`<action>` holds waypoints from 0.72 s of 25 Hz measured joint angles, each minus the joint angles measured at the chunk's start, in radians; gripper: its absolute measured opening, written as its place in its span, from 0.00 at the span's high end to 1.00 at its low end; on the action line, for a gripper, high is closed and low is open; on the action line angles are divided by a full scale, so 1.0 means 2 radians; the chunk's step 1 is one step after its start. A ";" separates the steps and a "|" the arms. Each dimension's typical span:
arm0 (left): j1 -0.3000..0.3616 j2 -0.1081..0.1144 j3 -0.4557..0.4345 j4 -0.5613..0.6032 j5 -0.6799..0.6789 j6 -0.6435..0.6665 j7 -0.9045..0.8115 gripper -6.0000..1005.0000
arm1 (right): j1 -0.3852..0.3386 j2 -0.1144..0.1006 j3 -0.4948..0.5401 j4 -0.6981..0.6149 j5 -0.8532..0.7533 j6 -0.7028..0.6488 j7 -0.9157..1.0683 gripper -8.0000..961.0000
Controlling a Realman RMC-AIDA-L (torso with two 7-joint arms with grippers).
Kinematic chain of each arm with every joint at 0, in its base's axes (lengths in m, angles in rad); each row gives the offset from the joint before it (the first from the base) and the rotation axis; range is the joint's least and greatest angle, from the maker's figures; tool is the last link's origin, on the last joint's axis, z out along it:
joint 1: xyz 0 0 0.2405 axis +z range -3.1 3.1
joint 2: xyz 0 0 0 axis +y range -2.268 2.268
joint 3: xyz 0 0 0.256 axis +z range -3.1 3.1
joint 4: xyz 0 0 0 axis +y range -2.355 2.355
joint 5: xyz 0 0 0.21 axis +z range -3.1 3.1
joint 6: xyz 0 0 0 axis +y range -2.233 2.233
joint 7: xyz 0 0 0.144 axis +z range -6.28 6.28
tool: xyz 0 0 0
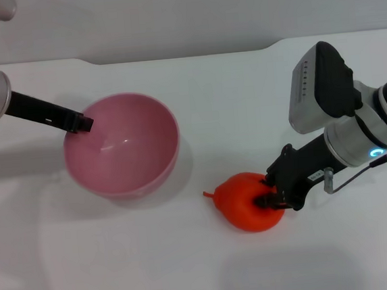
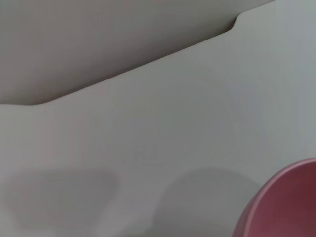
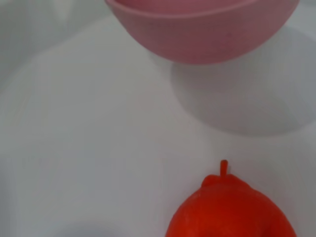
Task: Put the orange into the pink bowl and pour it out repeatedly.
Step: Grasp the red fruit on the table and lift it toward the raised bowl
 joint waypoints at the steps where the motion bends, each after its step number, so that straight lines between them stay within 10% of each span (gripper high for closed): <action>1: 0.001 0.000 0.000 0.000 0.000 0.000 0.000 0.90 | 0.000 0.000 0.000 -0.001 0.001 0.000 0.000 0.60; 10: 0.002 0.000 0.000 -0.002 0.000 0.000 0.002 0.90 | -0.027 0.001 0.003 -0.067 0.011 -0.029 0.016 0.84; 18: -0.002 0.000 0.000 -0.004 0.000 0.003 0.003 0.89 | -0.048 0.000 0.104 -0.236 0.100 -0.227 0.041 0.92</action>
